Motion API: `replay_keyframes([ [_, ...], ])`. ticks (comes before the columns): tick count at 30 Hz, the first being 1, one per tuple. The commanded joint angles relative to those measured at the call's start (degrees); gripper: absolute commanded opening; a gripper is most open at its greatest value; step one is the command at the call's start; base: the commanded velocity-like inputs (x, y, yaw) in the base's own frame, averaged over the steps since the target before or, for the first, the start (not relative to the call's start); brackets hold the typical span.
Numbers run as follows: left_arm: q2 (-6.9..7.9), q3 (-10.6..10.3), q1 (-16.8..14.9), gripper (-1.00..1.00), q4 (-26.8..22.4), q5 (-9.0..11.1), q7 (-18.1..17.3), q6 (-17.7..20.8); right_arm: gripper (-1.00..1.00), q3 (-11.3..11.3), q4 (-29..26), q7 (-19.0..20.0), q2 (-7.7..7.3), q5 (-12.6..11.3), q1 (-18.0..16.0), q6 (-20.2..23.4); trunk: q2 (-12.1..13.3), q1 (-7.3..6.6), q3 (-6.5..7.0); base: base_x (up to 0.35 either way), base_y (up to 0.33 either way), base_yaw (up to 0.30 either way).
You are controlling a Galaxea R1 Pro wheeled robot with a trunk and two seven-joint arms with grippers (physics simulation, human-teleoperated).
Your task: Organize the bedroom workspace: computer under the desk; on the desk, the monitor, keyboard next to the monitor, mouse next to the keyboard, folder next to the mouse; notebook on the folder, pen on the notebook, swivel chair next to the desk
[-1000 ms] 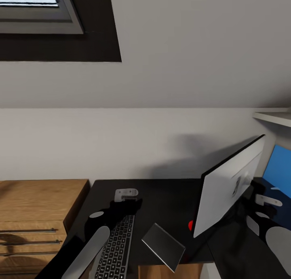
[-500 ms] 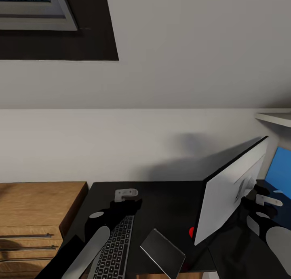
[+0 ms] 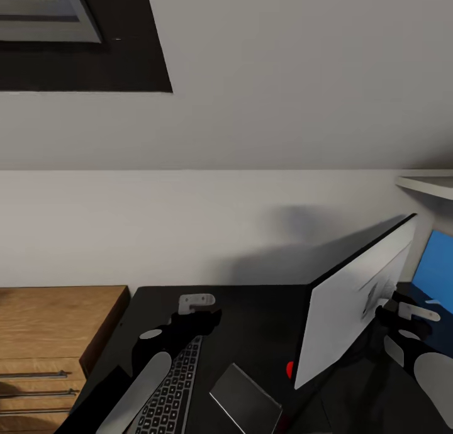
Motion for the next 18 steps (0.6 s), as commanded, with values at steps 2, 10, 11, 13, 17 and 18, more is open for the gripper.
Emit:
replay_keyframes([
  [2, 0.04, -0.1, -0.1, 1.0, -0.1, 0.5, 0.6, 0.0, 1.0, -0.3, 0.1, -0.1, -0.01, 0.8, -0.1, -0.2, -0.1, 0.02, -0.09, 0.02, -0.02, 0.0],
  [10, 0.04, -0.1, -0.1, 1.0, -0.1, 0.6, 0.6, 0.0, -1.0, -0.3, 0.1, -0.1, -0.01, 0.8, -0.1, -0.2, -0.1, 0.02, -0.09, 0.004, -0.004, 0.0],
  [11, 0.05, -0.1, -0.1, 1.0, -0.1, 0.6, 0.6, 0.0, -1.0, -0.3, 0.1, -0.1, -0.01, 0.8, -0.1, -0.2, -0.1, 0.02, -0.09, 0.0, 0.0, 0.0],
  [13, 0.04, -0.1, -0.1, 1.0, -0.1, 0.5, 0.6, 0.0, -1.0, -0.3, 0.1, -0.1, -0.01, 0.8, -0.1, -0.2, -0.1, 0.02, -0.09, 0.0, 0.0, 0.0],
  [17, 0.05, -0.1, -0.1, 1.0, -0.1, 0.5, 0.6, 0.0, -1.0, -0.3, 0.1, -0.1, 0.0, 0.8, -0.1, -0.2, -0.1, 0.02, -0.09, 0.0, 0.0, 0.0],
  [18, 0.05, -0.1, -0.1, 1.0, -0.1, 0.5, 0.6, 0.0, -1.0, -0.3, 0.1, -0.1, 0.03, 0.8, -0.1, -0.2, -0.1, 0.02, -0.09, 0.0, 0.0, 0.0],
])
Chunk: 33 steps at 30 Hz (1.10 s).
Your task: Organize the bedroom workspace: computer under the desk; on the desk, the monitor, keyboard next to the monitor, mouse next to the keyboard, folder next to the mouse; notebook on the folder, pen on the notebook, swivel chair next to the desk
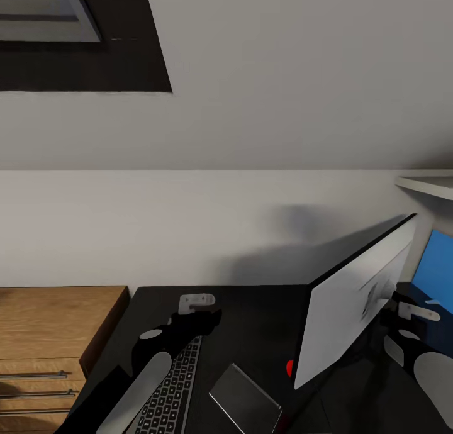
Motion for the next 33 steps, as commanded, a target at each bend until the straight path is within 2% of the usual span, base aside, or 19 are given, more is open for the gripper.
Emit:
replay_keyframes([
  [1, 0.05, -0.1, -0.1, 1.0, -0.1, 0.6, 0.6, 0.0, -1.0, -0.2, 0.1, -0.2, 0.01, 0.5, -0.1, -0.2, -0.1, 0.01, -0.1, 0.0, 0.0, 0.0],
  [25, 0.06, -0.1, -0.1, 1.0, -0.1, 0.6, 0.6, 0.0, -1.0, -0.3, 0.1, -0.2, 0.2, 0.5, -0.1, -0.1, -0.1, 0.01, -0.1, -0.002, 0.0, 0.0],
  [33, 0.06, -0.1, -0.1, 1.0, -0.1, 0.6, 0.6, 0.0, -1.0, -0.3, -0.1, -1.2, 0.22, 0.6, -0.1, -0.1, -0.1, 0.01, -0.1, -0.161, 0.0, 0.0],
])
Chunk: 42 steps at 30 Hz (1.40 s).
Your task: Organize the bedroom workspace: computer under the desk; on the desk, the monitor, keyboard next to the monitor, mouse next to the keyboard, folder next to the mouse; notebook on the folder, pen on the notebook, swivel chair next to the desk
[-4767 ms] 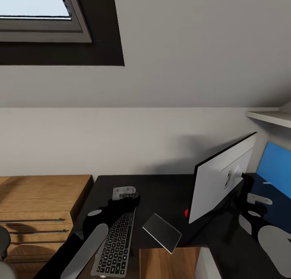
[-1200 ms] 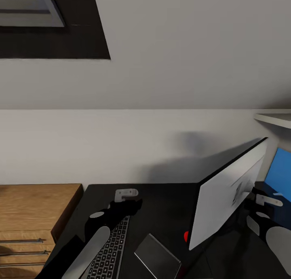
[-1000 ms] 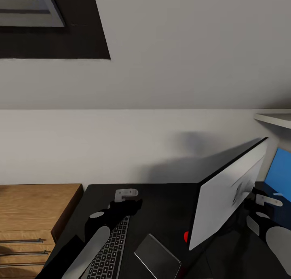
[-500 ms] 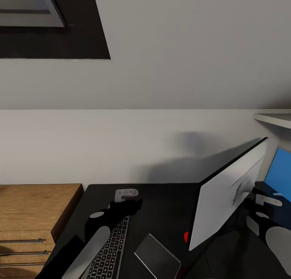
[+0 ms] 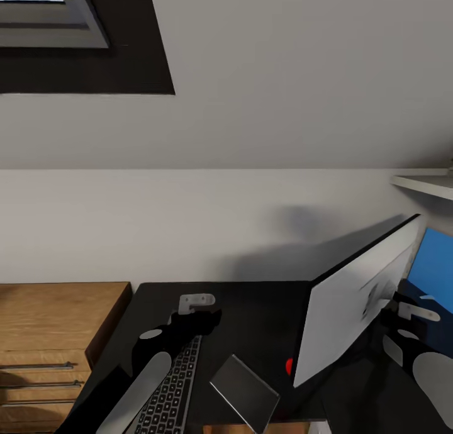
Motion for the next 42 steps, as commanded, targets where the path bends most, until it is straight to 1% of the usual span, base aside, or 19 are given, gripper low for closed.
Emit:
replay_keyframes([
  [1, 0.04, -0.1, -0.1, 1.0, -0.1, 0.6, 0.6, 0.0, -1.0, -0.2, 0.0, -0.2, -0.01, 0.8, -0.1, -0.2, -0.1, -0.01, -0.09, -0.249, 0.0, 0.0],
  [10, 0.04, -0.1, -0.1, 1.0, -0.1, 0.6, 0.6, 0.0, -1.0, -0.2, 0.1, -0.2, 0.15, 0.8, -0.1, -0.3, -0.1, -0.01, -0.09, -0.233, 0.0, 0.0],
  [30, 0.04, -0.1, -0.1, 1.0, -0.1, 0.6, 0.6, 0.0, -1.0, -0.2, 0.1, -0.3, 0.43, 0.8, -0.1, -0.3, -0.1, -0.01, -0.09, -0.01, 0.0, 0.0],
  [42, -0.2, -0.3, -0.1, 1.0, 0.0, 0.6, 0.6, 0.0, -1.0, -0.2, 0.1, -0.3, 0.43, 0.8, -0.1, -0.3, -0.1, -0.01, -0.09, -0.257, 0.197, 0.0],
])
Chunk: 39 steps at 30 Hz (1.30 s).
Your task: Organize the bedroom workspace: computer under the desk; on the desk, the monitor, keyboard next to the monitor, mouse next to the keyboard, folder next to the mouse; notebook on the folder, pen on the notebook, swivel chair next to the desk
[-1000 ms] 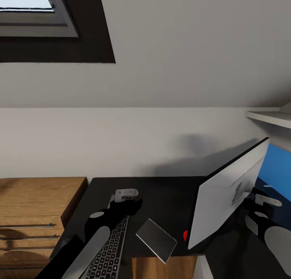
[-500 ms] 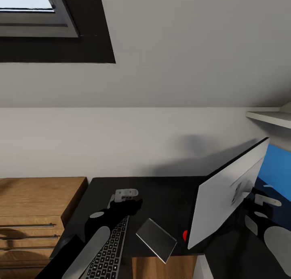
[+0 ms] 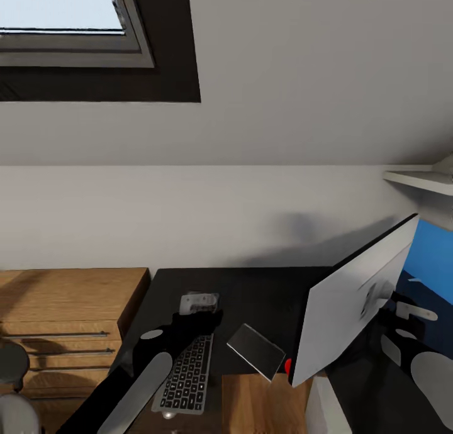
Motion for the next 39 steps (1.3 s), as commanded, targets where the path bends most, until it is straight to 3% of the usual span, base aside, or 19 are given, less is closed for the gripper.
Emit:
replay_keyframes([
  [1, 0.05, -0.2, -0.1, 1.0, -0.1, 0.6, 0.6, 0.0, -1.0, -0.2, 0.2, -0.2, 0.0, 0.4, -0.1, -0.2, -0.1, -0.01, -0.1, -0.276, 0.199, 0.0],
  [39, 0.11, -0.3, -0.1, 1.0, -0.1, 0.5, 0.6, 0.0, -1.0, -0.1, 0.1, -0.2, 0.02, 0.7, -0.1, 0.5, -0.1, -0.01, -0.1, -0.328, 0.02, 0.0],
])
